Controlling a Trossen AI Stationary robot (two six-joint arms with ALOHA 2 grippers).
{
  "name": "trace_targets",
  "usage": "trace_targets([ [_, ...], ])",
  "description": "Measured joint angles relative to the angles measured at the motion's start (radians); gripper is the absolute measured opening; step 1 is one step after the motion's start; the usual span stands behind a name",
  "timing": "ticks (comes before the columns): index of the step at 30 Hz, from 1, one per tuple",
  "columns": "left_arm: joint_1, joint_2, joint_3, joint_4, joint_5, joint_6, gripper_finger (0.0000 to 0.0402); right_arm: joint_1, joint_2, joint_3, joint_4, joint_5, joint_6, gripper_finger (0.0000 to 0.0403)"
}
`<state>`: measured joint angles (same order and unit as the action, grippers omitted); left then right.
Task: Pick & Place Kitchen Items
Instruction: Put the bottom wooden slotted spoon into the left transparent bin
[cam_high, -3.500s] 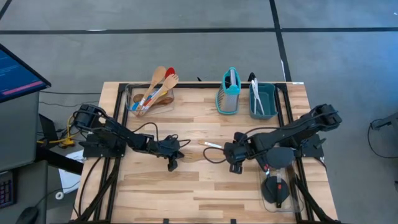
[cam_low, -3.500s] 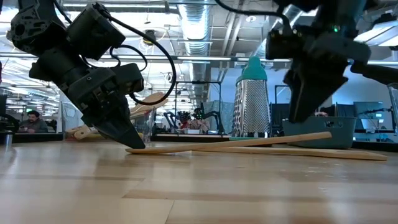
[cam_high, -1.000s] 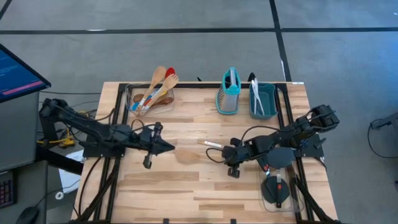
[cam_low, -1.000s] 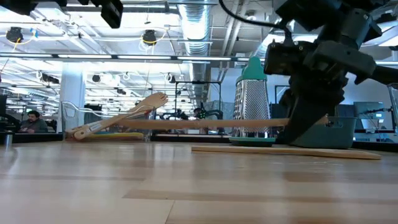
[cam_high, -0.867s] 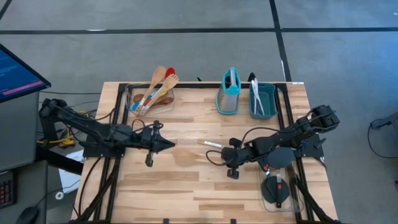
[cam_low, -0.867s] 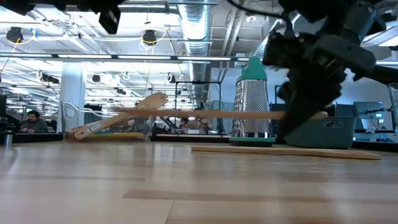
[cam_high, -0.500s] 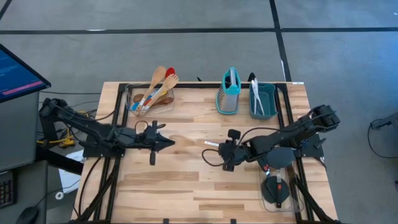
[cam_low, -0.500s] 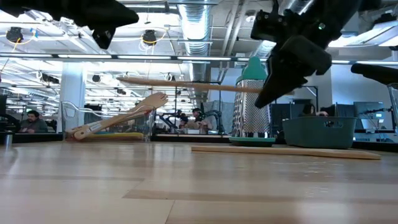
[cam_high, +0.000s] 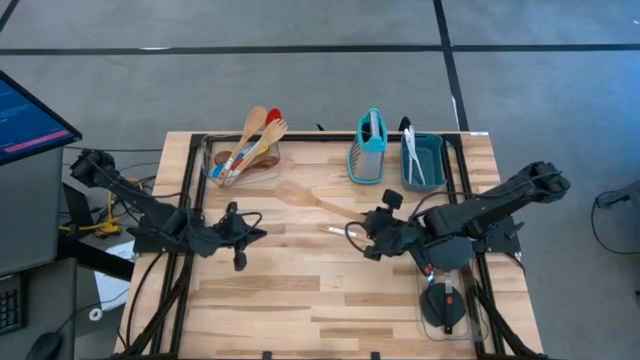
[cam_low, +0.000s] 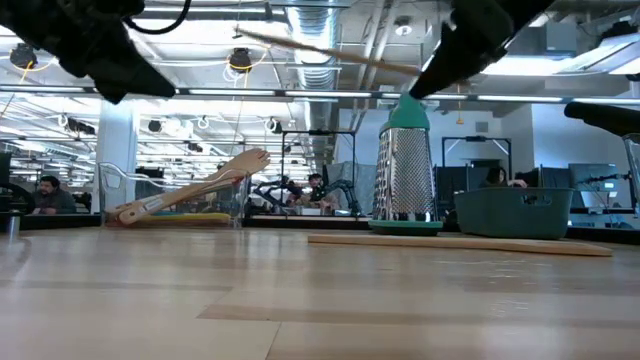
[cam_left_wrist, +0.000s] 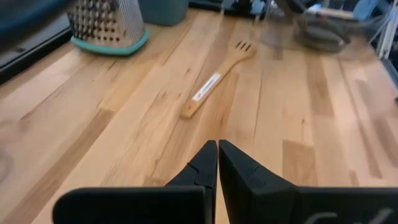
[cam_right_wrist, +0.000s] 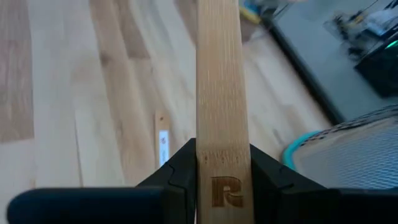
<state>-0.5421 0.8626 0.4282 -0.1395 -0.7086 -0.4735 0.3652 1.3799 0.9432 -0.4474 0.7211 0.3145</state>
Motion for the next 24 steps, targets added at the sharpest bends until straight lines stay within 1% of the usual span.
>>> trace_targets([
  [5, 0.001, -0.056, 0.000, -0.073, -0.001, -0.003, 0.0003, 0.034, -0.041, 0.000, -0.001, 0.074, 0.008, 0.0082],
  [9, 0.014, -0.094, -0.039, -0.021, -0.002, -0.002, 0.0003, 0.063, -0.044, 0.000, 0.016, 0.146, 0.038, 0.0082],
  [11, 0.029, -0.093, -0.075, 0.066, -0.001, -0.002, 0.0003, 0.074, -0.031, 0.000, 0.042, 0.184, 0.042, 0.0082],
  [17, 0.086, -0.075, -0.232, 0.430, -0.002, 0.001, 0.0003, 0.088, 0.023, 0.000, 0.083, 0.301, 0.043, 0.0082],
  [20, 0.125, -0.075, -0.301, 0.608, 0.004, 0.002, 0.0003, 0.089, 0.041, 0.000, 0.105, 0.329, 0.043, 0.0082],
  [22, 0.158, -0.074, -0.341, 0.722, 0.050, 0.004, 0.0003, 0.089, 0.053, 0.000, 0.137, 0.341, 0.043, 0.0082],
  [24, 0.191, -0.075, -0.363, 0.833, 0.127, 0.029, 0.0003, 0.089, 0.066, 0.000, 0.161, 0.358, 0.042, 0.0082],
])
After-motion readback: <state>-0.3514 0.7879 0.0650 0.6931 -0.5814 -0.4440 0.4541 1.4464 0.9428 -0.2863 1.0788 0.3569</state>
